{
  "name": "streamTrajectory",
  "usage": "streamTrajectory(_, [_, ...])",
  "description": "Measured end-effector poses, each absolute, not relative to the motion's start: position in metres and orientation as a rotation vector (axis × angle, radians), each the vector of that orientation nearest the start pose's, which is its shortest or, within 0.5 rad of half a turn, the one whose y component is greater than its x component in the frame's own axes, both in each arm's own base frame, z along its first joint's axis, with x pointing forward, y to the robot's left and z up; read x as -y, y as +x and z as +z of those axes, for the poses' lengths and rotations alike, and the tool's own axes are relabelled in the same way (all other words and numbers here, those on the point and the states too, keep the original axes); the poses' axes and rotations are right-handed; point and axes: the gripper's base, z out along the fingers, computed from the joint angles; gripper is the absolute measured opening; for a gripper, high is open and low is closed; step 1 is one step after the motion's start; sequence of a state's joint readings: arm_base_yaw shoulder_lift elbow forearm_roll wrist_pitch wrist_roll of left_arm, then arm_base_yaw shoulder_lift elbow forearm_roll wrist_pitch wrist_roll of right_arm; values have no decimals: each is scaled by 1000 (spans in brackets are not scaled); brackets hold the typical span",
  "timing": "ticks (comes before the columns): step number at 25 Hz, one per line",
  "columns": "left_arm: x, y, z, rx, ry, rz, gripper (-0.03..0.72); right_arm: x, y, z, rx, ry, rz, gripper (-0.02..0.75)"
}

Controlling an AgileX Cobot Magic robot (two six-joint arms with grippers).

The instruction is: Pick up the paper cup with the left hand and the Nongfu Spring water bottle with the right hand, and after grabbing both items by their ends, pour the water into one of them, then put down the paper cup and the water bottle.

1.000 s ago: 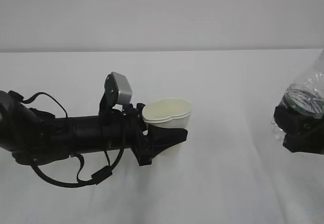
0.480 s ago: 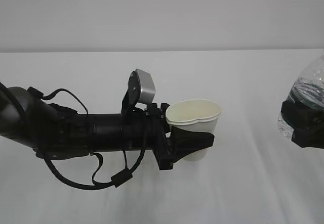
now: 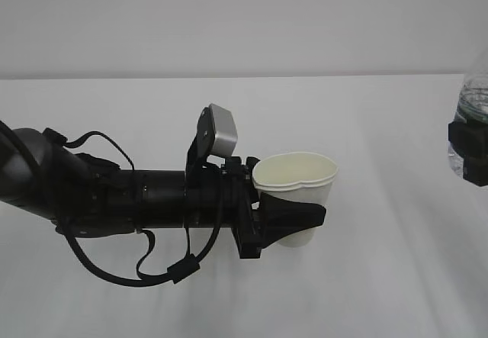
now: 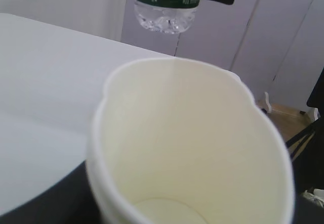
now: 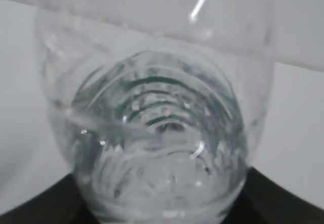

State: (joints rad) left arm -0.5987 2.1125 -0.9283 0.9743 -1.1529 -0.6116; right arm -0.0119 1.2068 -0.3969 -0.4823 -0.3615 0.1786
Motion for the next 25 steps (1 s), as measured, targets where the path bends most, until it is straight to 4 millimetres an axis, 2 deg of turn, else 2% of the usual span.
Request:
streamTrajectory(4, [267, 269, 122, -1503, 1095, -1225, 430, -11, 222, 227, -1930, -413, -84, 405])
streamTrajectory(14, [292, 280, 140, -1438, 1168, -1190, 430, -10, 220, 223, -1967, -517, -137, 405])
streamTrajectory(20, [313, 270, 145, -1416, 1239, -1185, 430, -9, 219, 220, -1988, -570, -172, 405])
streamTrajectory(25, [318, 265, 141, -1448, 1273, -1152, 430, -10, 218, 219, -1986, -622, -195, 405])
